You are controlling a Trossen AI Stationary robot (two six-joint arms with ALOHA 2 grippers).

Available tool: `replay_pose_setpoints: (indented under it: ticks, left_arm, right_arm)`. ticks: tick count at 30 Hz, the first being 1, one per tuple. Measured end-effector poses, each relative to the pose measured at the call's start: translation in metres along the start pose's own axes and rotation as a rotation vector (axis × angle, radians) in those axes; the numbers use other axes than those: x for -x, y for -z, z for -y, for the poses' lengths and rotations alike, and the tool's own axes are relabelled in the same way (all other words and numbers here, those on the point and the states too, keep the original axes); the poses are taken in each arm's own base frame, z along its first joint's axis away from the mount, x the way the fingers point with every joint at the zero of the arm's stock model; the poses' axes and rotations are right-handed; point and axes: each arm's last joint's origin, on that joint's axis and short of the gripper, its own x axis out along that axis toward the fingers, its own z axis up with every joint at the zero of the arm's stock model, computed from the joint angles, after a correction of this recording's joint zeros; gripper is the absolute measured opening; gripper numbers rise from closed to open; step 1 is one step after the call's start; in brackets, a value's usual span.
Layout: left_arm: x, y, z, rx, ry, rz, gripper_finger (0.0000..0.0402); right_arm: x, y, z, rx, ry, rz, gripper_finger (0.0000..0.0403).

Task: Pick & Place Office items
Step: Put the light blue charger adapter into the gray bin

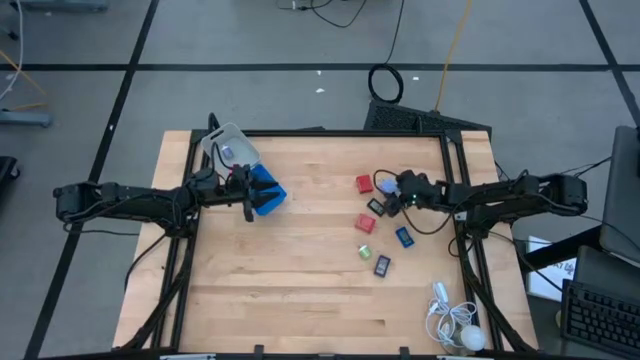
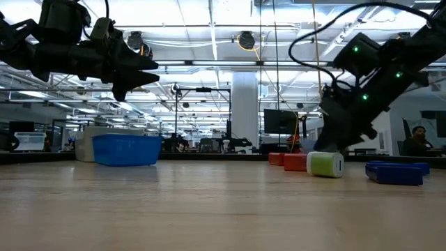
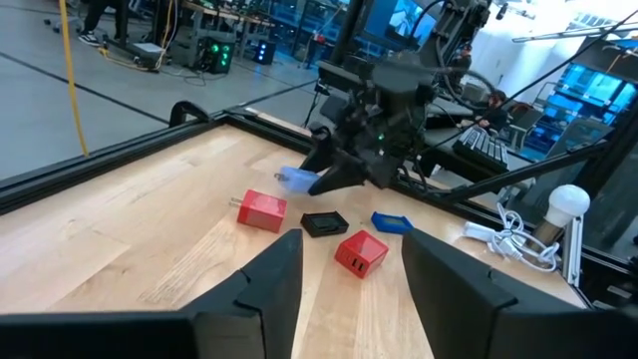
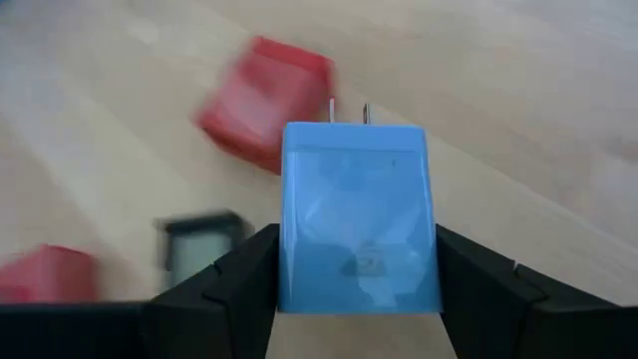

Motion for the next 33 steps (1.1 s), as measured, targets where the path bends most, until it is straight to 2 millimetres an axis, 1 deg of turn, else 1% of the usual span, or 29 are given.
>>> replay_pose_setpoints:
  ticks: [3, 8, 14, 18, 24, 29, 33]
  left_arm:
    - [0.0, 0.0, 0.0, 0.0, 0.0, 0.0, 0.0165]
    - [0.0, 0.0, 0.0, 0.003, 0.0, 0.0, 0.0162]
    - [0.0, 0.0, 0.0, 0.006, 0.0, 0.0, 0.0177]
    - [0.0, 0.0, 0.0, 0.016, -0.001, 0.0, 0.0188]
    - [-0.003, 0.005, 0.0, 0.128, -0.001, -0.028, 0.0207]
    - [-0.01, 0.016, 0.003, 0.295, -0.004, -0.078, 0.0228]
    - [-0.022, 0.02, 0.003, 0.336, -0.055, -0.108, 0.0249]
  right_arm:
    - [0.001, -0.005, -0.007, -0.001, -0.105, 0.04, 0.0214]
    - [0.008, -0.014, -0.028, 0.058, -0.299, 0.158, 0.0216]
    - [0.025, -0.024, -0.054, 0.102, -0.53, 0.333, 0.0215]
    - [0.035, -0.025, -0.066, 0.141, -0.663, 0.397, 0.0216]
    - [0.043, -0.023, -0.077, 0.235, -0.697, 0.463, 0.0215]
    - [0.047, -0.028, -0.09, 0.304, -0.631, 0.476, 0.0214]
    - [0.047, -0.031, -0.105, 0.389, -0.564, 0.452, 0.0214]
